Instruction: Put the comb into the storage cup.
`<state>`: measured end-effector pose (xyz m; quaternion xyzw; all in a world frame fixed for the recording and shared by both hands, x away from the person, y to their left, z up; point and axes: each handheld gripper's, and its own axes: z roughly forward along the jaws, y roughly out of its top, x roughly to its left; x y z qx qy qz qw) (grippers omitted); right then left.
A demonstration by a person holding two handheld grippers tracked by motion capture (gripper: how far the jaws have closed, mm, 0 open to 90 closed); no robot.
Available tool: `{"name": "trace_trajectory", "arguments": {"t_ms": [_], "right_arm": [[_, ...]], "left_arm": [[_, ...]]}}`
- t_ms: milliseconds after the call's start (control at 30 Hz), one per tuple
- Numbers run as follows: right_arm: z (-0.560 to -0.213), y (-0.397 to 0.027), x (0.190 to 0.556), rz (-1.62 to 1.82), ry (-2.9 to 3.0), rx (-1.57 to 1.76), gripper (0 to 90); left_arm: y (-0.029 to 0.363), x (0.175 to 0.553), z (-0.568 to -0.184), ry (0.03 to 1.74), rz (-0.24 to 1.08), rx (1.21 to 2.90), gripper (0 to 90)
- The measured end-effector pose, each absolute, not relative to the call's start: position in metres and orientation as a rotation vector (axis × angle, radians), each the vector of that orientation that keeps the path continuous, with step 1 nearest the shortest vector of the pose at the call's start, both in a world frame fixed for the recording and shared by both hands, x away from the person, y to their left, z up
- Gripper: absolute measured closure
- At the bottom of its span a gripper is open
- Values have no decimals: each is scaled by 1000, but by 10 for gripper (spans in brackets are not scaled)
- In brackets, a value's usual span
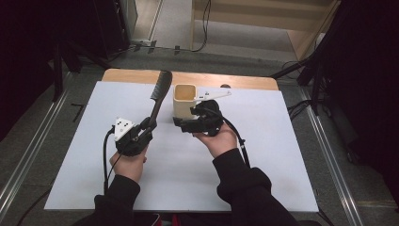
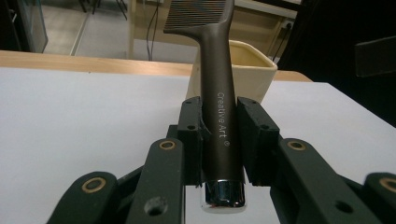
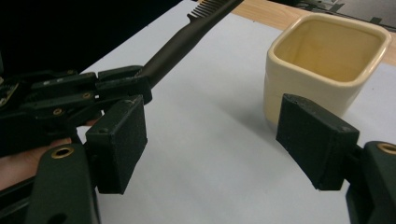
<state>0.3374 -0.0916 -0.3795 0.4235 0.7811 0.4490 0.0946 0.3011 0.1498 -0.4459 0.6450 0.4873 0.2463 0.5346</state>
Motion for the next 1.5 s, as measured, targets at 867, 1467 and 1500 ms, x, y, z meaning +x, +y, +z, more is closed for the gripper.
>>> {"name": "trace_trajectory", "arguments": {"t_ms": [867, 1467, 1500], "right_arm": [[-375, -65, 363, 1347, 2294, 1303, 225], [-371, -43, 376, 1346, 2268, 1316, 229], [-371, -42, 377, 1353, 2267, 1317, 229]], "left_arm": [[154, 302, -444, 1166, 598, 1511, 729], [150, 301, -446, 1143, 613, 1514, 729], [150, 301, -446, 1142, 613, 1512, 728]]}}
